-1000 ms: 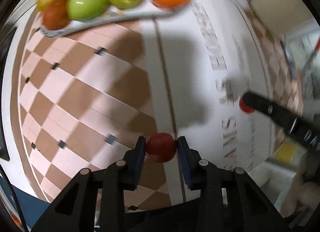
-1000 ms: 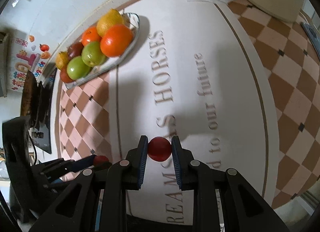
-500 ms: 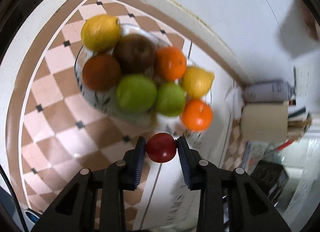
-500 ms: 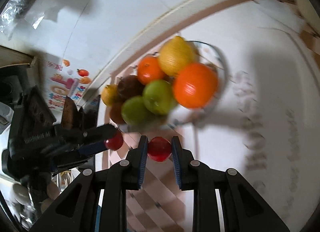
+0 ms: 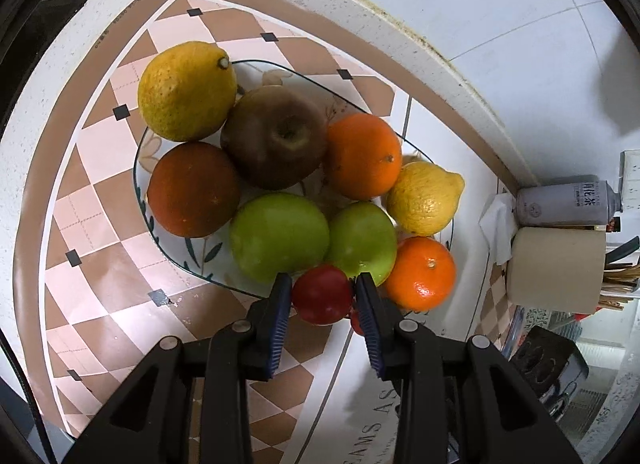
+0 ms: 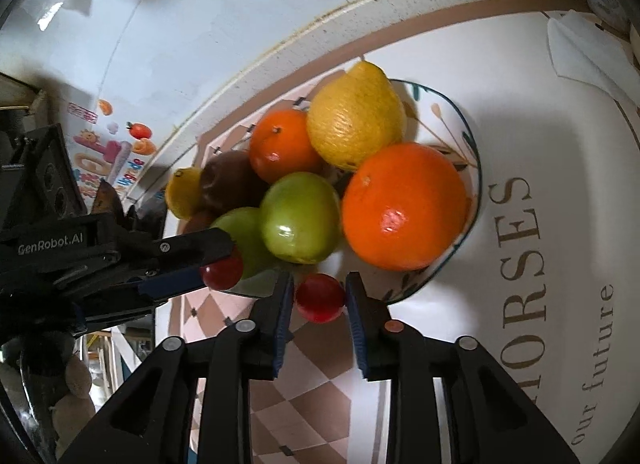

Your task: Organize fruits

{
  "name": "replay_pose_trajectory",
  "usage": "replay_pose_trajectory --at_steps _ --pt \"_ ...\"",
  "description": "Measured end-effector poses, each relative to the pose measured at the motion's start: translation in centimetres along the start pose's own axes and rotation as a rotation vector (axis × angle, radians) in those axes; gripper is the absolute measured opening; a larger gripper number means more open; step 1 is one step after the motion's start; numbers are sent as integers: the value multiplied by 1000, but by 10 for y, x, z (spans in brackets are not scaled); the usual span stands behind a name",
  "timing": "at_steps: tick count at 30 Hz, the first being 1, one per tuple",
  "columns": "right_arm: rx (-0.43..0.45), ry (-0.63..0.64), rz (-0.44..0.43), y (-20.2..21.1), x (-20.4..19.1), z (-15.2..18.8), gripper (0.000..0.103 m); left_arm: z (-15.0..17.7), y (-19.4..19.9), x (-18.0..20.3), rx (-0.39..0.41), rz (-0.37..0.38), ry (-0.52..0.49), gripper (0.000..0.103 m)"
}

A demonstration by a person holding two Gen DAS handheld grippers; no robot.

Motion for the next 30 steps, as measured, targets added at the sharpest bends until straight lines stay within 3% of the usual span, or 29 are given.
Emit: replay_pose_trajectory --at_steps 4,8,9,10,12,14,17,21,30 --pt "23 4 -9 4 -1 -3 62 1 0 2 -12 -15 -7 36" --pt "41 13 6 19 -2 -6 63 1 5 1 -1 -42 -17 38" --pt "49 18 19 26 -1 -7 67 1 9 0 11 -62 -37 38" --pt "57 33 57 34 2 -8 78 2 15 -1 29 -91 -66 39" --pt "61 81 185 47 12 -9 88 4 25 -4 68 -156 -131 48" --pt "42 128 297 55 21 -9 90 7 35 -10 114 -248 -211 71" --pt "18 182 388 63 28 -9 96 12 45 -22 158 -353 -283 92" --pt "24 218 408 77 22 -12 96 20 52 -38 167 -393 -287 95" --pt "108 270 388 127 -25 -6 97 37 113 -36 278 -358 -303 95"
Point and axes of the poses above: each gripper's, at about its wrist camera, not at the fingertips, and y roughly against the way its jaws point, x to its right, z to its underside, the point moved 10 cm from there along -y, roughly the way its jaws point, and after that the axes turned 7 degrees about x, right-handed, at the moved point
